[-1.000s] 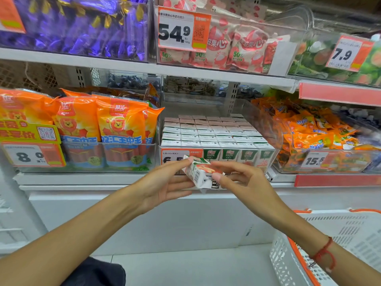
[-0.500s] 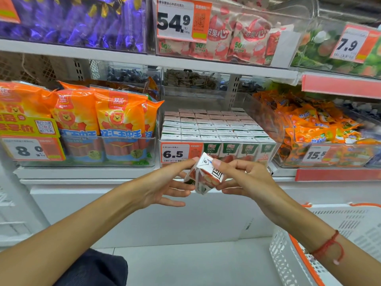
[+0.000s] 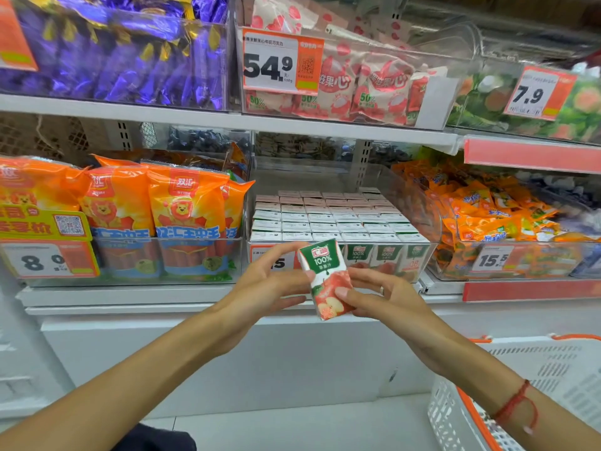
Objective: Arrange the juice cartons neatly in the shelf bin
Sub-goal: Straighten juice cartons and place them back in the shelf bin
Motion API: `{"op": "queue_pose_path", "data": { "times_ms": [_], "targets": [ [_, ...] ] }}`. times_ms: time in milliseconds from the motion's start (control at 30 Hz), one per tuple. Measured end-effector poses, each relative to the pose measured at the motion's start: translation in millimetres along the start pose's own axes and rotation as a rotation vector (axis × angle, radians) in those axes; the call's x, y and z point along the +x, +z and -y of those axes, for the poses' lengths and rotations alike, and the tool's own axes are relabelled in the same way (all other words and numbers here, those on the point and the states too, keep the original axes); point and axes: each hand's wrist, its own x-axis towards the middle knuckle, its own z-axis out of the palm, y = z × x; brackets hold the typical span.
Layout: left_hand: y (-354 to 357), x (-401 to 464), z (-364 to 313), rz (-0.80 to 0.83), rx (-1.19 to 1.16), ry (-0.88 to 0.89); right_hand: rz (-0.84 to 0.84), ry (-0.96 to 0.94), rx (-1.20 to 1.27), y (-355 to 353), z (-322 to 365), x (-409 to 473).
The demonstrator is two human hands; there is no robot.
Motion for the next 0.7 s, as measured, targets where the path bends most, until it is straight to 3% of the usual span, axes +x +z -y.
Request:
{"op": "queue_pose_path", "data": {
  "times_ms": [100, 233, 367, 533, 700],
  "targets": [
    [6.5, -2.6, -1.0, 0.002, 0.072, 0.098, 0.020, -0.028, -0.090, 1.7, -1.1, 1.6],
    [9.0, -2.1, -1.0, -0.176, 0.036, 0.077, -0.229, -0.231, -0.282, 3.2, -3.3, 3.7],
    [16.2, -6.0, -0.1, -0.106, 0.038, 0.033, -0.407, -0.515, -0.555, 5.5, -3.3, 1.7],
    [12.6, -4.7, -4.4, -0.111, 0.002, 0.053, -0.286, -0.418, -0.403, 6.3, -2.1, 1.1],
    [9.9, -8.8, -7.0, -0.021, 0.008, 0.080, -0.363, -0.614, -0.689, 9.8, -5.5, -1.8]
  ]
}}
